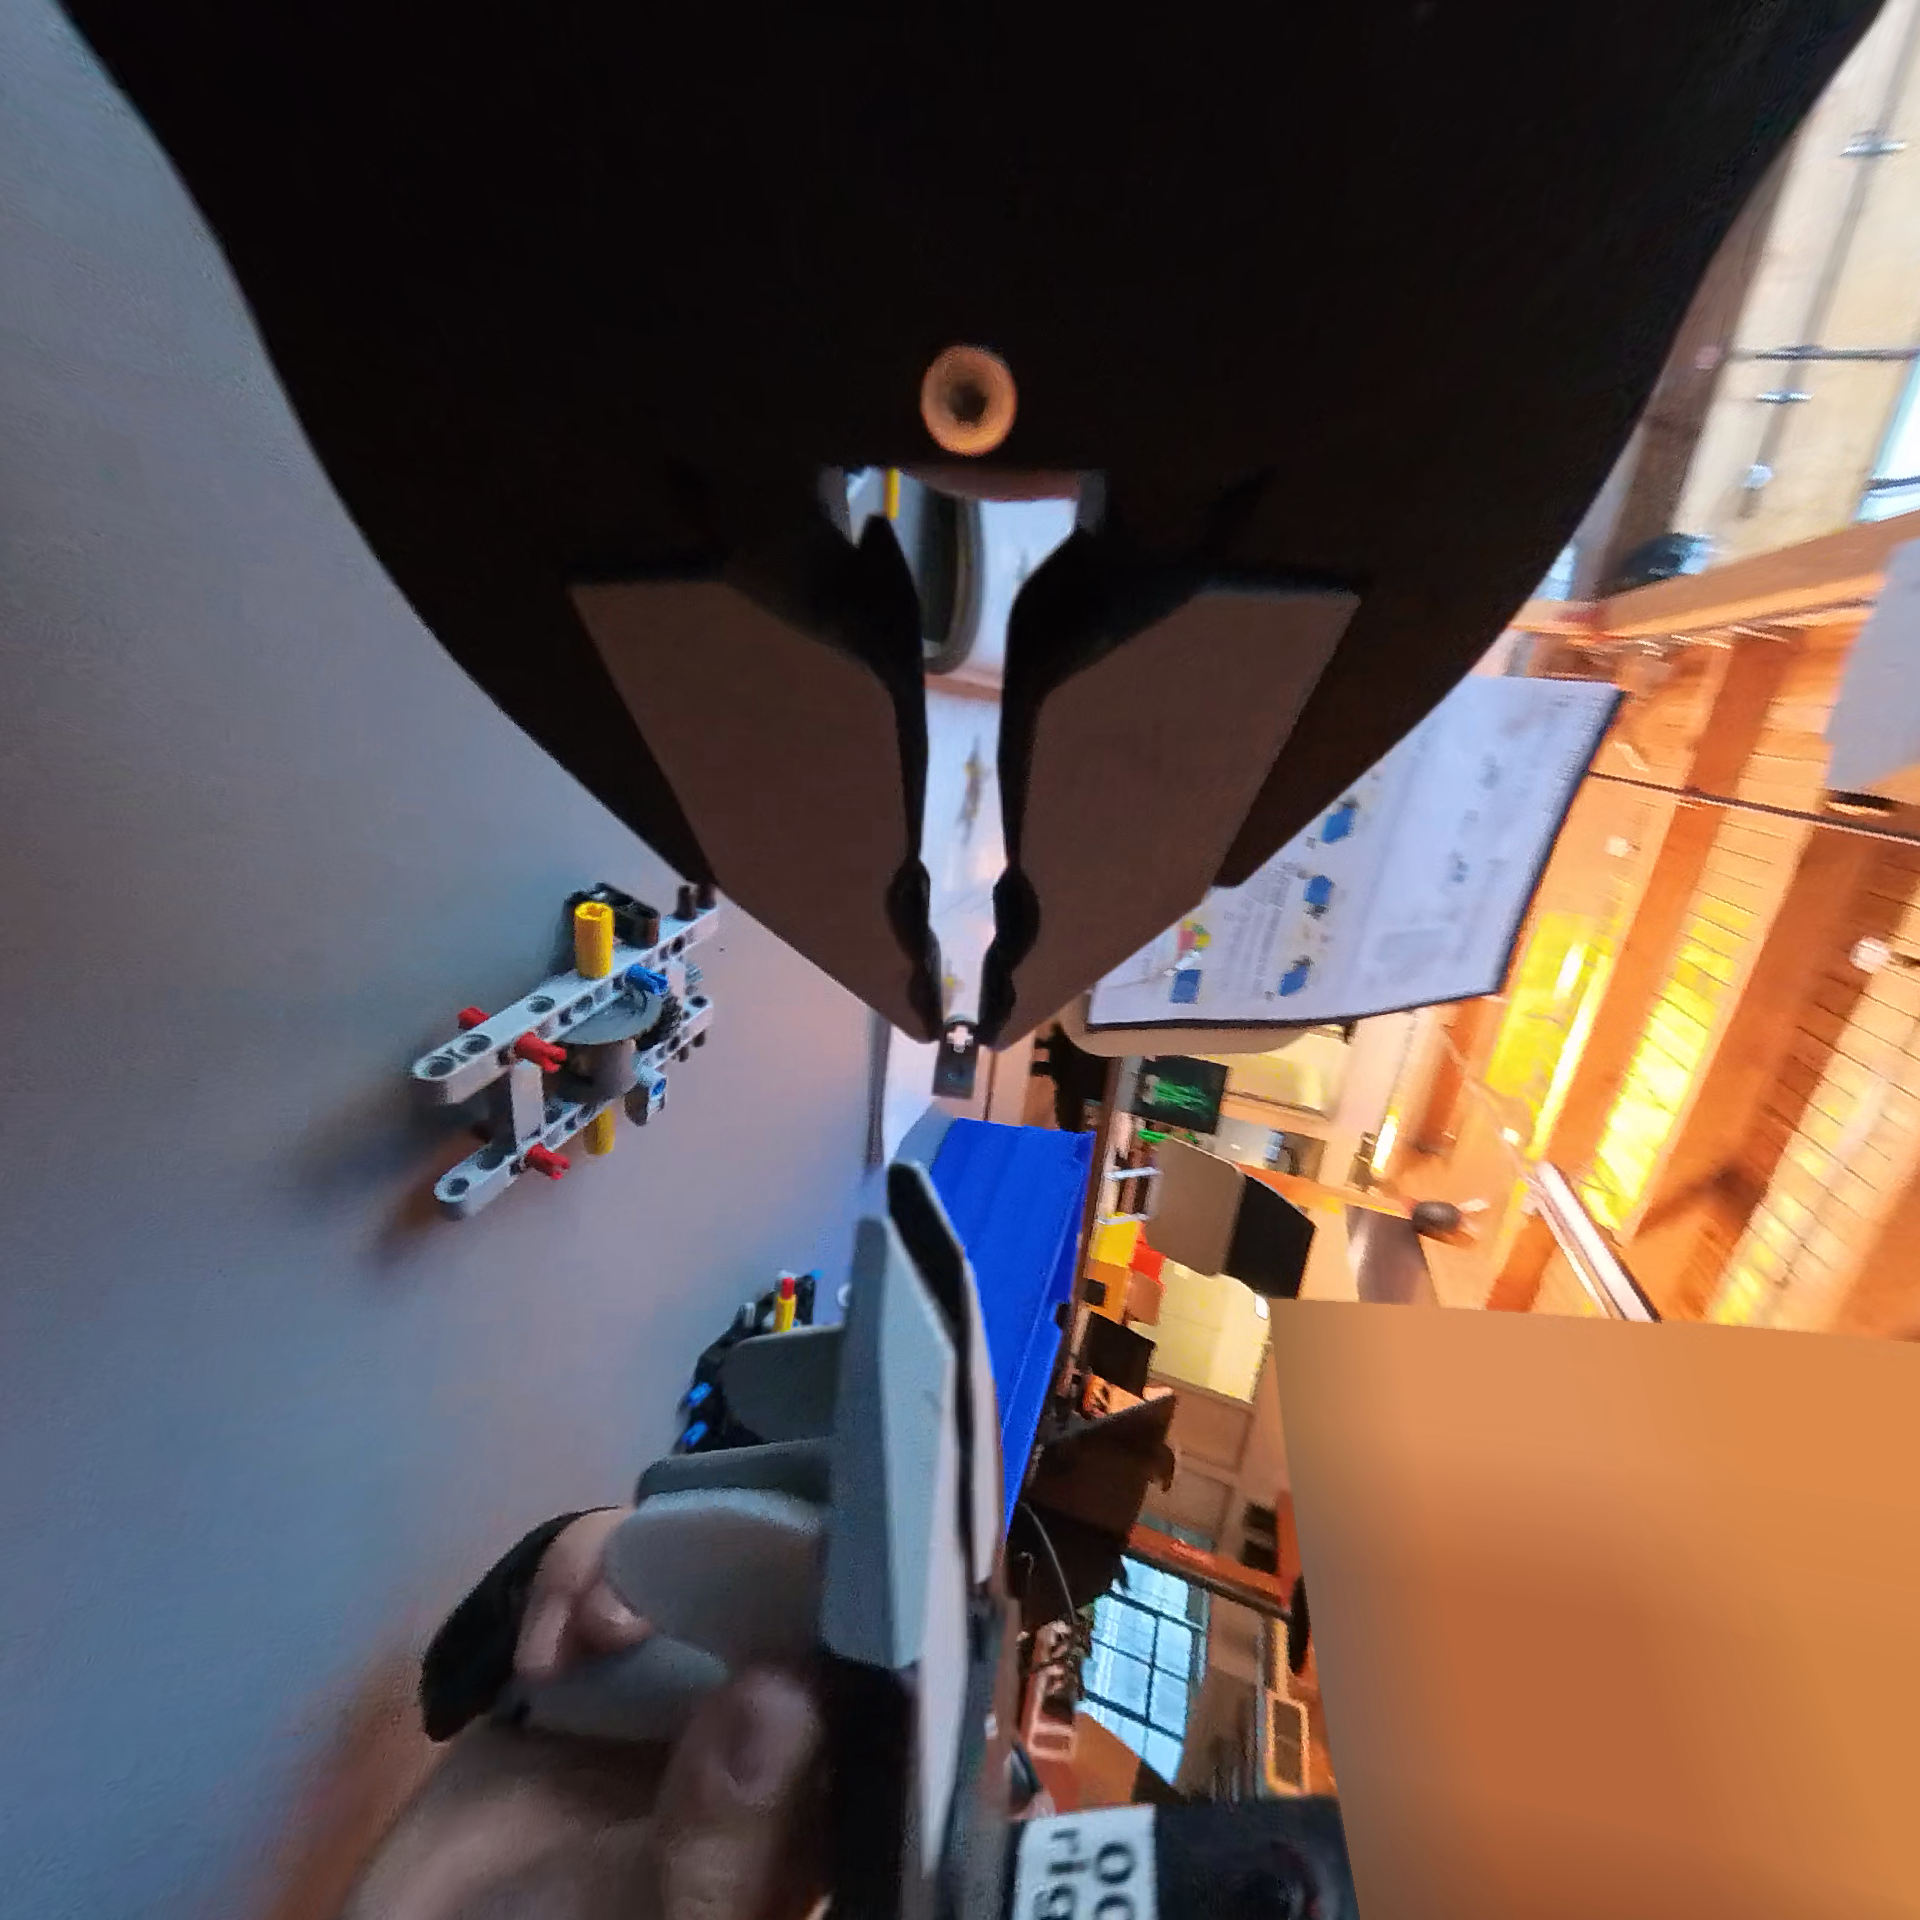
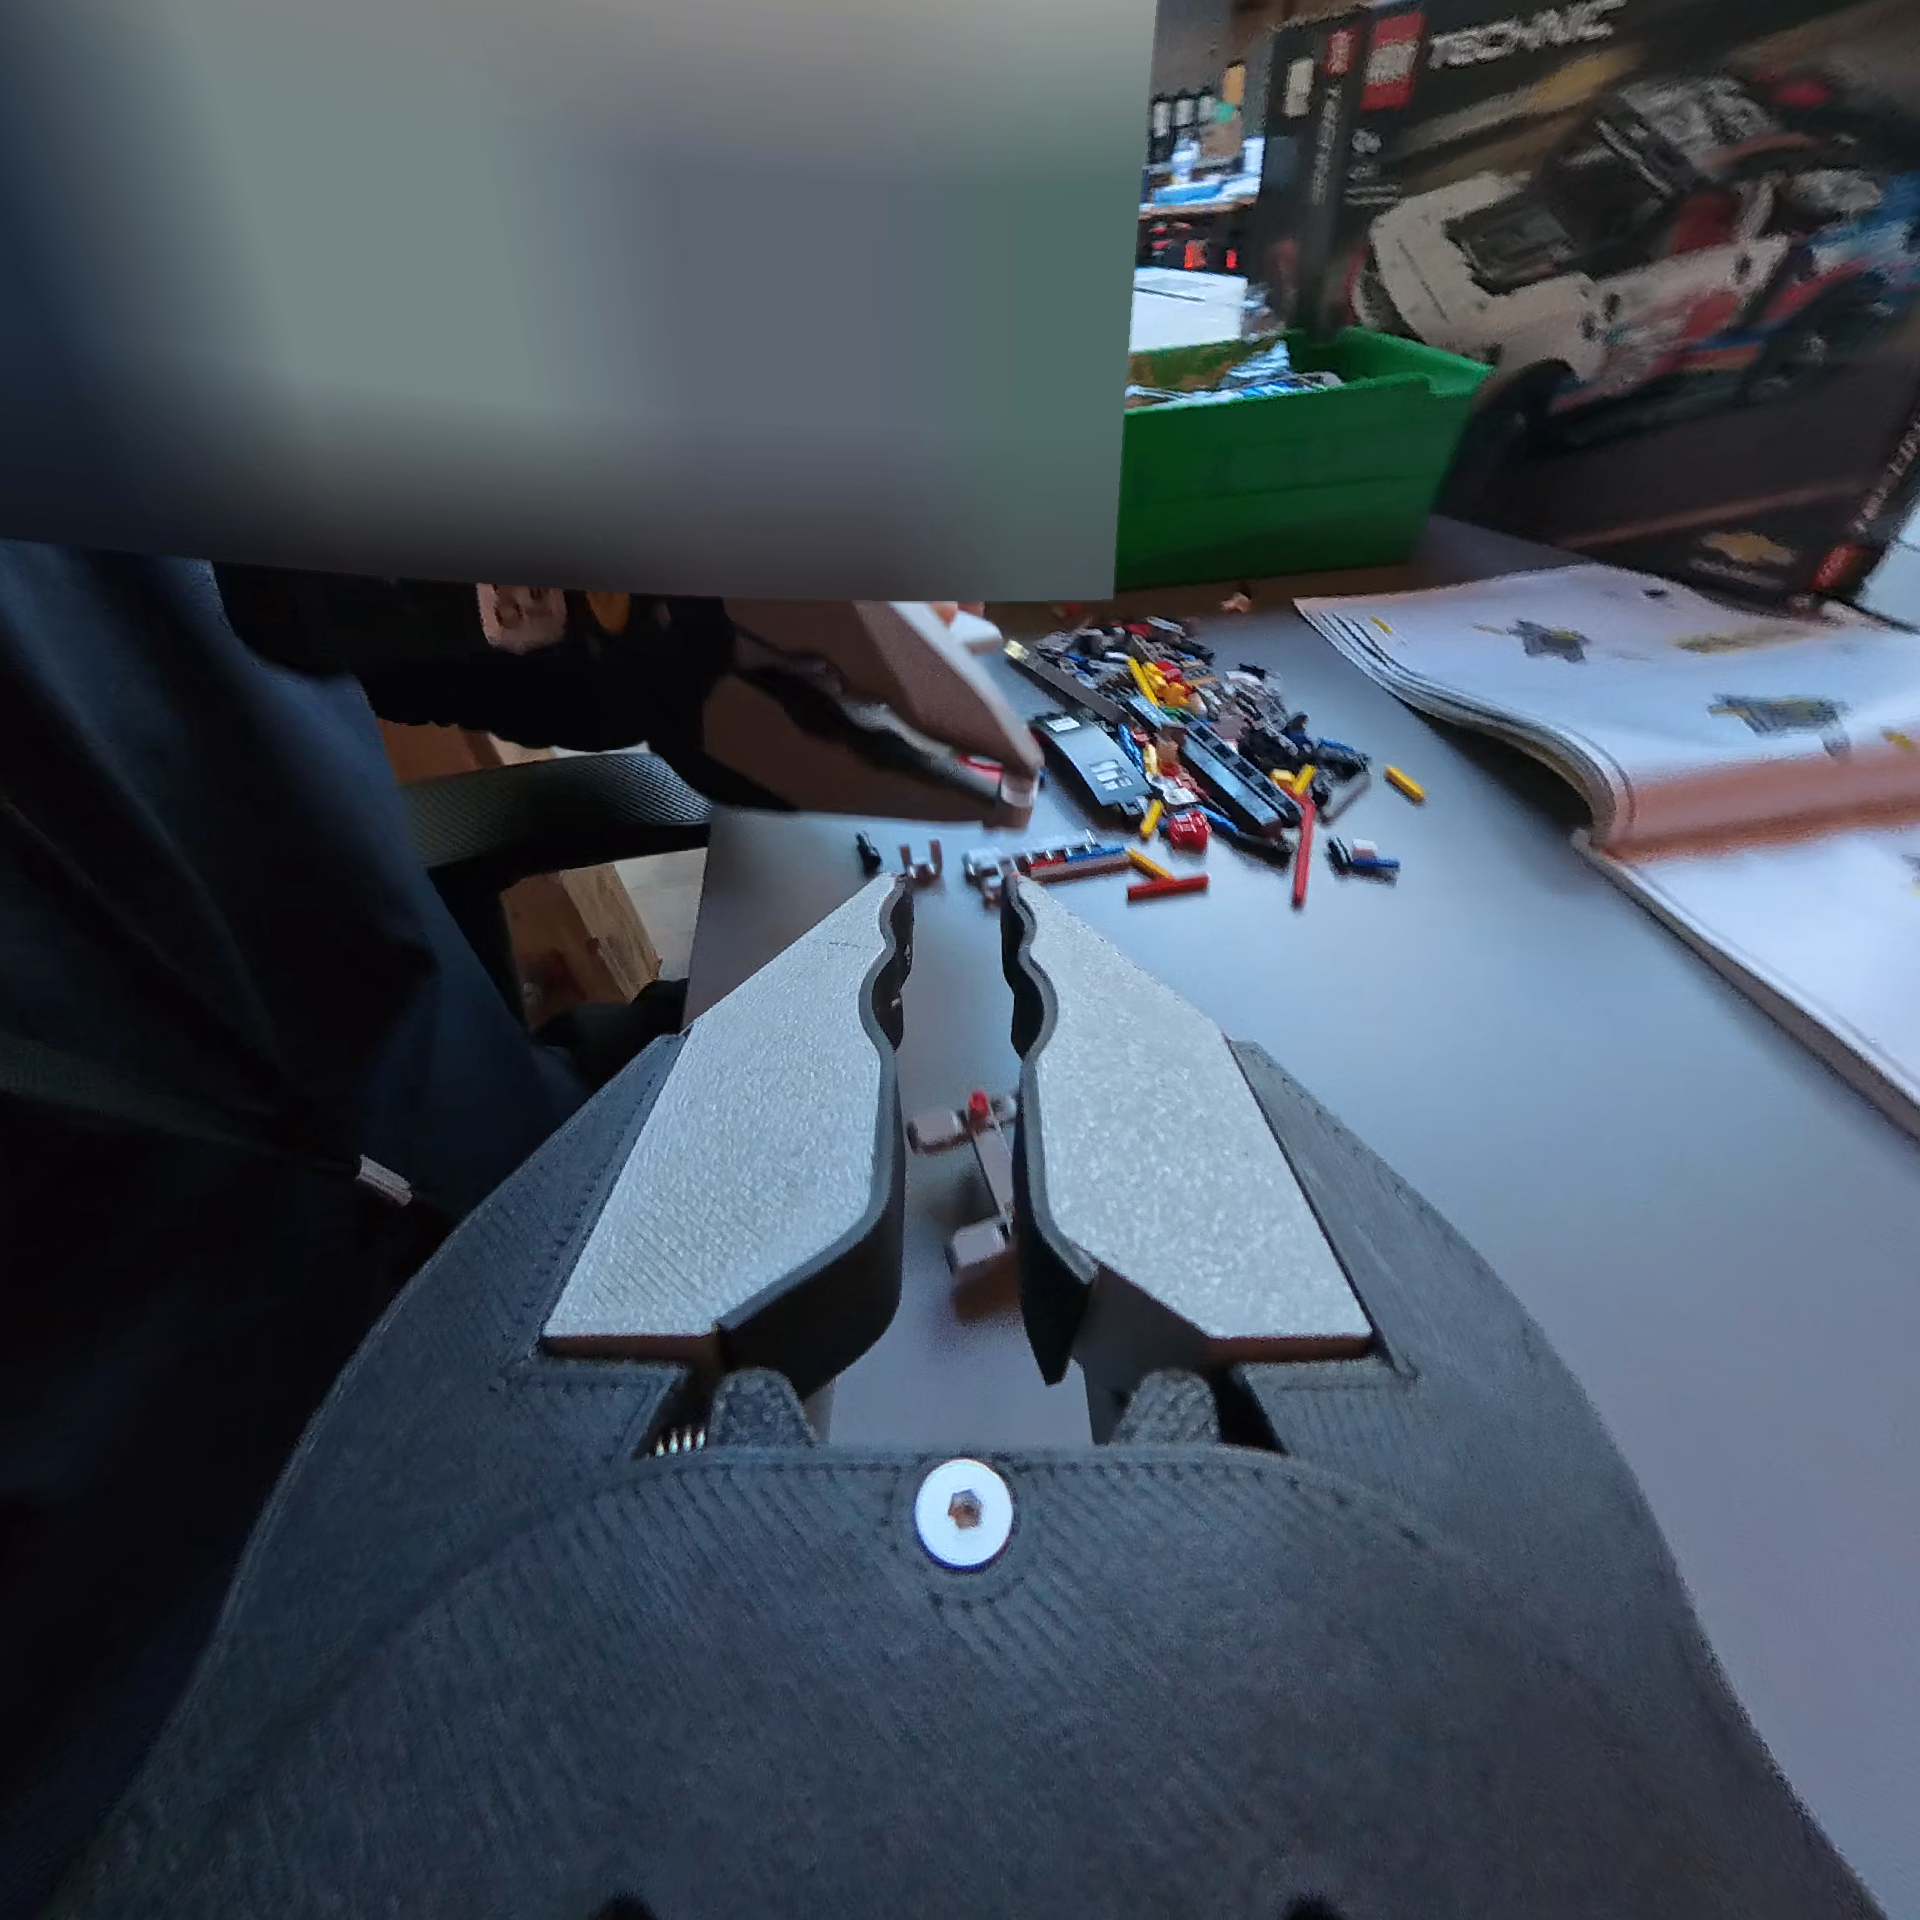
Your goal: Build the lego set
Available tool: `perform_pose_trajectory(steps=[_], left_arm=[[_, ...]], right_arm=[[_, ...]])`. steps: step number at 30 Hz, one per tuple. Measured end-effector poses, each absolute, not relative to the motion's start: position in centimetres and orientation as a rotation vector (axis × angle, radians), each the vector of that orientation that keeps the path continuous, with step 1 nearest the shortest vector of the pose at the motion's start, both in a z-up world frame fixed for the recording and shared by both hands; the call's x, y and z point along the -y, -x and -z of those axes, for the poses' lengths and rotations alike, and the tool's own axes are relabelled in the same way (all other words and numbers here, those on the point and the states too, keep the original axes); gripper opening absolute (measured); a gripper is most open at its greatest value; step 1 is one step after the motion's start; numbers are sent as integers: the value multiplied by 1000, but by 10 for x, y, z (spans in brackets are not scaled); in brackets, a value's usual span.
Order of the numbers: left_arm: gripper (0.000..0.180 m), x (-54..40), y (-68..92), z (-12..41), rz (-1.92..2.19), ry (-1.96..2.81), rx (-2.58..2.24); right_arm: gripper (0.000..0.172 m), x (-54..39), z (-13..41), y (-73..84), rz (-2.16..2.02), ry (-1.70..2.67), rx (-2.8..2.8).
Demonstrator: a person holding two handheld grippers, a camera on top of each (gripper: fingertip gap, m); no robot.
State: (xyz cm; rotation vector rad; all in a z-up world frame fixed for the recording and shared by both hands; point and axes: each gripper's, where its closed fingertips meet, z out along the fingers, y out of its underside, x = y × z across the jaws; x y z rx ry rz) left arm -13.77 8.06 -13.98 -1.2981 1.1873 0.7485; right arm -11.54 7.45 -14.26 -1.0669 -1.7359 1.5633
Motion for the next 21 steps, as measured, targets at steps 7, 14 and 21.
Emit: perform_pose_trajectory(steps=[7, 14, 21], left_arm=[[3, -71, 126, 139, -828, 1212, -1229], [3, -72, 125, 145, -812, 1247, -1219], [3, -71, 125, 147, -805, 1262, -1208]], right_arm=[[10, -72, 131, 123, -1543, 1047, 1777], [7, -67, 144, 128, -1450, 1052, 1835], [5, -64, 150, 128, -1450, 1045, 1852]])
